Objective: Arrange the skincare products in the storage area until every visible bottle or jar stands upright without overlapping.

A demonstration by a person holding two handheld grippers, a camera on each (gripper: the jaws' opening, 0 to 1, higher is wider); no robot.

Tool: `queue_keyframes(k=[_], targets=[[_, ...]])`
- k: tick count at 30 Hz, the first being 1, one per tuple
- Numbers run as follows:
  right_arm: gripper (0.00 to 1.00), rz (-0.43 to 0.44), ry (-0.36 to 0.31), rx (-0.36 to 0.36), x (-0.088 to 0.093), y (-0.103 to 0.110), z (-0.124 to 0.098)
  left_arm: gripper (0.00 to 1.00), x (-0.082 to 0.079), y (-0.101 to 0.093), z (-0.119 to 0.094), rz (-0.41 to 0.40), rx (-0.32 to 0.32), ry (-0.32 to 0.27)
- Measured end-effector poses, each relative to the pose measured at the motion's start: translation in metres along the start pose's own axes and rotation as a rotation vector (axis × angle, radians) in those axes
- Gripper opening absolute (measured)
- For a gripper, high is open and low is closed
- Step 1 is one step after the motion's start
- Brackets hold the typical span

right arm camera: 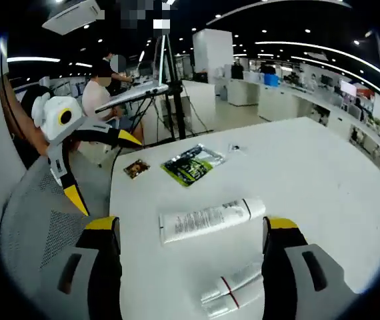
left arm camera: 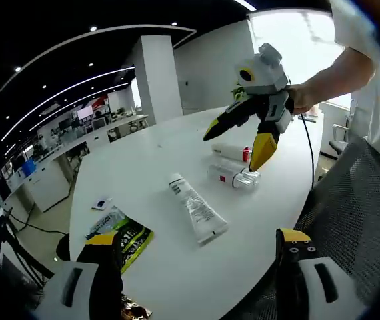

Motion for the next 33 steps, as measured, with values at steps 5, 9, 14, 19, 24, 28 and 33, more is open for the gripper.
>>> queue_keyframes(k=[5,9,14,19,24,28,33], targets=[[0.81,-0.255,0.073,-0.092,-0.007,-0.018,0.029,0.97,0.003,0.002,0.002,-0.018,0.001,0.024],[0.79,-0.43,0.163,-0.227,-0.011,-0.023,0.049,0.96,0.006,0.003,0.002,-0.038,-0.004,0.037],[0.73,-0.648,0.205,-0.323,-0.017,-0.023,0.071,0.94,0.01,0.005,0.003,-0.067,-0.003,0.052],[0.69,-0.844,0.245,-0.424,-0.021,-0.009,0.093,0.93,0.012,0.006,0.003,-0.081,-0.006,0.059],[0.58,-1.012,0.297,-0.534,-0.018,0.01,0.108,0.91,0.014,0.005,0.002,-0.082,-0.001,0.07],[0.51,-1.086,0.342,-0.592,-0.015,0.019,0.117,0.9,0.015,0.006,0.001,-0.084,-0.007,0.064],[0.44,-1.16,0.382,-0.646,-0.014,0.025,0.127,0.89,0.017,0.008,0.001,-0.086,-0.007,0.072]])
Point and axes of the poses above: the point that each gripper's makers call its tool centre point, and the gripper's own axes: z roughly forward along the fingers, y roughly to its left, x roughly out of its underside, the point moved 10 cm from there along -z, roughly backward along the fingers, and after that the axes turned 12 degrees about x, right-handed, at the moved point
